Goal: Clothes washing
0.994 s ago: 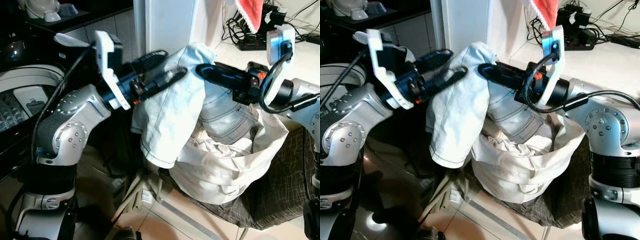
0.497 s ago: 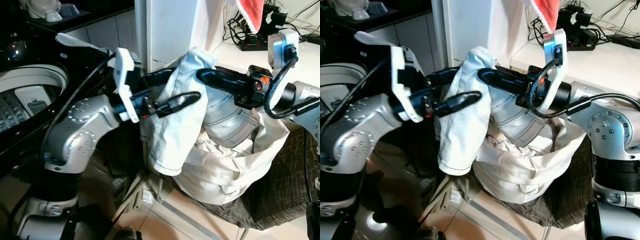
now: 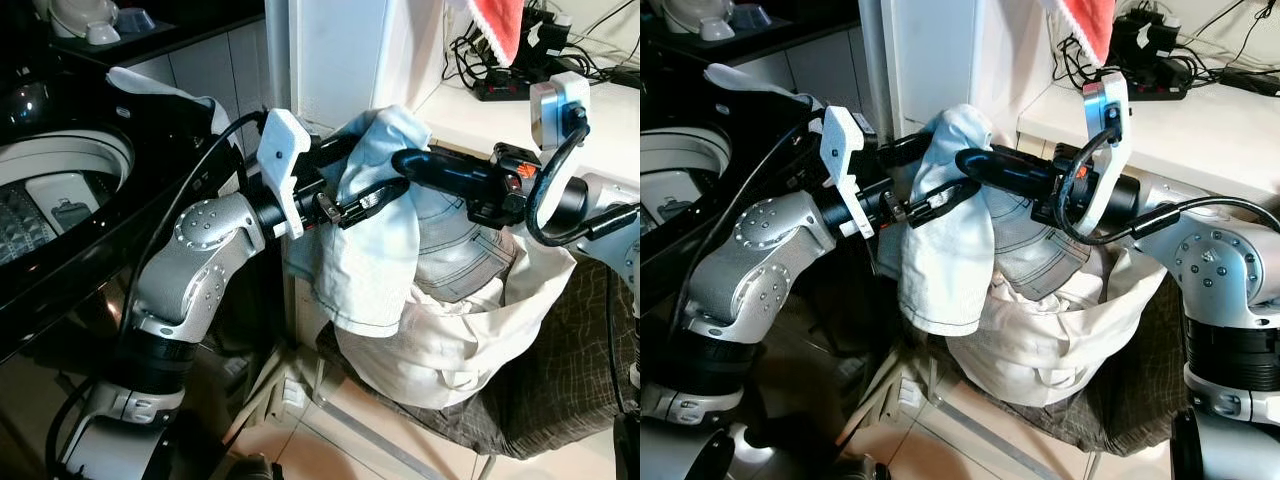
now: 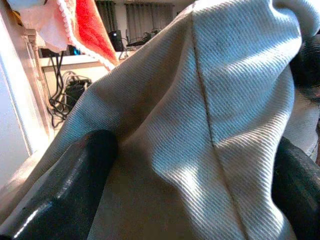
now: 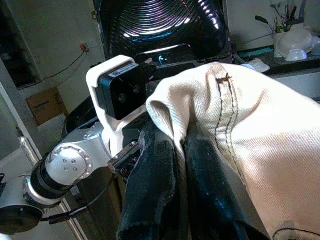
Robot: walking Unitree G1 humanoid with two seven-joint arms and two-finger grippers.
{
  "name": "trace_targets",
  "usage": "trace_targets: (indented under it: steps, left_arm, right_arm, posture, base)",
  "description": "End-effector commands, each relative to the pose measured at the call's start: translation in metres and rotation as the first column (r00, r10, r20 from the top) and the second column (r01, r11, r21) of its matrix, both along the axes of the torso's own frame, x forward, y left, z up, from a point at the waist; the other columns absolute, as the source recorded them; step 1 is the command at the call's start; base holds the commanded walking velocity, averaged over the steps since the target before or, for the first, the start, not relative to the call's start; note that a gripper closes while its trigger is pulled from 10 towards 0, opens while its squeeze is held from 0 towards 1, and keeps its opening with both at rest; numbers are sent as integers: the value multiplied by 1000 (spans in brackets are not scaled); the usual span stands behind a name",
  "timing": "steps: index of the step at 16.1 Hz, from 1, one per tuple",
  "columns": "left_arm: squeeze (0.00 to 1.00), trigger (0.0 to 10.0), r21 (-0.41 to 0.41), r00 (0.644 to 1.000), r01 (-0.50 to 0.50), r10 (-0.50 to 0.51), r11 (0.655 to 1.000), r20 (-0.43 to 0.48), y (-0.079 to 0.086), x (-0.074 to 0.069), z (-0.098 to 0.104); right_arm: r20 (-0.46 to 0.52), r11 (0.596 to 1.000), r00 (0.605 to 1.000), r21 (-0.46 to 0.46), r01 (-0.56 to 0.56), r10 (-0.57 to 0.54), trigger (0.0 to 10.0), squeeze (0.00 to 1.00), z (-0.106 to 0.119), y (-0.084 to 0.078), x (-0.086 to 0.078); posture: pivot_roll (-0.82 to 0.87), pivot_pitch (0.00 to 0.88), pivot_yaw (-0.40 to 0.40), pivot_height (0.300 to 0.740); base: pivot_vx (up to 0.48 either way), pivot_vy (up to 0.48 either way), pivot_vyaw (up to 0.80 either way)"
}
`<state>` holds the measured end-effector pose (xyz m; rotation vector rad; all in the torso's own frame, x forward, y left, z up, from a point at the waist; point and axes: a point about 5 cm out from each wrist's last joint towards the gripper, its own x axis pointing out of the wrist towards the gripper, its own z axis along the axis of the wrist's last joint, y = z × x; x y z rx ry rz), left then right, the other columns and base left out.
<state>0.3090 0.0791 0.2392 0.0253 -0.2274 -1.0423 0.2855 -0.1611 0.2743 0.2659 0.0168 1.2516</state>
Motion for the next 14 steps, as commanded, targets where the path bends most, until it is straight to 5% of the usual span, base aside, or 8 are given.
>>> trace_targets:
  steps: [1,2,14]
  left_arm:
    - [0,2784,4,1000,-16,16,1000,-11,1,2,-3]
    - [0,0,-8,1000,-9,9,1000,-1,1,2,-3]
    - [0,0,15,999,15,-15,1000,-31,6,2,-8]
  right_arm:
    - [61,999,997,15,-51,50,0,0,11,5,-8]
    - [61,999,997,15,-50,49,0,0,11,4,-8]
    - [66,999,997,30,-29,26,0,0,9,7,-5]
  posture:
    - [-1,0,10,740]
    - [1,0,7,740]
    - [26,0,12,740]
  base:
    - [0,0,0]
    - [0,0,0]
    - [0,0,0]
